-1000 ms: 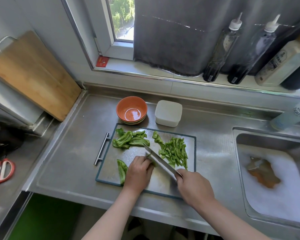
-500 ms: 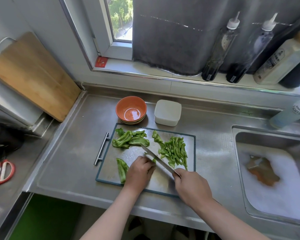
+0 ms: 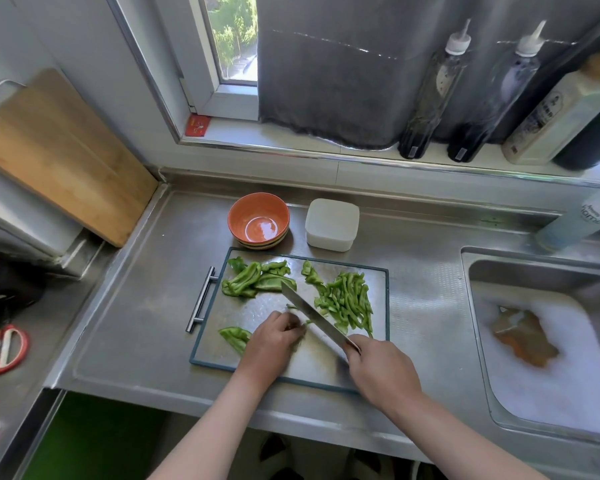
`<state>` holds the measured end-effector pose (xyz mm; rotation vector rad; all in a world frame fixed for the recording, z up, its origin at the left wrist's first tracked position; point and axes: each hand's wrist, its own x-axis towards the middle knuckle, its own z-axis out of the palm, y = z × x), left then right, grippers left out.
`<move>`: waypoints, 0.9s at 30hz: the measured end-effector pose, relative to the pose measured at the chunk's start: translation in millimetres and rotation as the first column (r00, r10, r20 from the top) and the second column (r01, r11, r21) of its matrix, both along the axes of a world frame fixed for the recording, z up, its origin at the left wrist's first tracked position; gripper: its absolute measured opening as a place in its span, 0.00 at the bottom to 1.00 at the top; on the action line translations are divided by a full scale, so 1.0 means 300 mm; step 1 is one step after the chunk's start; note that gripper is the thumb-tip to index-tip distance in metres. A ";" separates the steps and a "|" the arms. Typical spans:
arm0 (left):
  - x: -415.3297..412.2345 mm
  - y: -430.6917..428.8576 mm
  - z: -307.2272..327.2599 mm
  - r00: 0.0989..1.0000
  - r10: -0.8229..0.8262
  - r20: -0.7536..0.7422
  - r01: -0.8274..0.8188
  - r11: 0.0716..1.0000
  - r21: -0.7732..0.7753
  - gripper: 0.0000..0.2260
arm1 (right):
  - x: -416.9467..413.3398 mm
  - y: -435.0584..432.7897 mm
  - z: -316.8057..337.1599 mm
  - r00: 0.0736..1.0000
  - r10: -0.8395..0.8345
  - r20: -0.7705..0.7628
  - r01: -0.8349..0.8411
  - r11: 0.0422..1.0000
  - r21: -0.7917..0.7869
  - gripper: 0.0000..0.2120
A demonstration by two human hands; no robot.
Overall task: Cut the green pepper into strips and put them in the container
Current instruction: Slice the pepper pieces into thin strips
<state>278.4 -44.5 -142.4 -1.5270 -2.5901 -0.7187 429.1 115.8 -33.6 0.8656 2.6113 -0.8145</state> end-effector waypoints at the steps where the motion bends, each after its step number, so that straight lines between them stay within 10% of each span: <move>1: 0.010 -0.013 -0.003 1.000 0.017 -0.001 -0.017 1.000 0.012 0.14 | 0.001 -0.003 0.001 1.000 0.017 -0.001 -0.017 1.000 0.002 0.13; 27: 0.013 0.003 -0.024 0.995 -0.010 -0.095 0.019 0.996 0.090 0.05 | -0.048 -0.028 0.031 0.988 0.094 0.119 -0.092 0.996 -0.018 0.13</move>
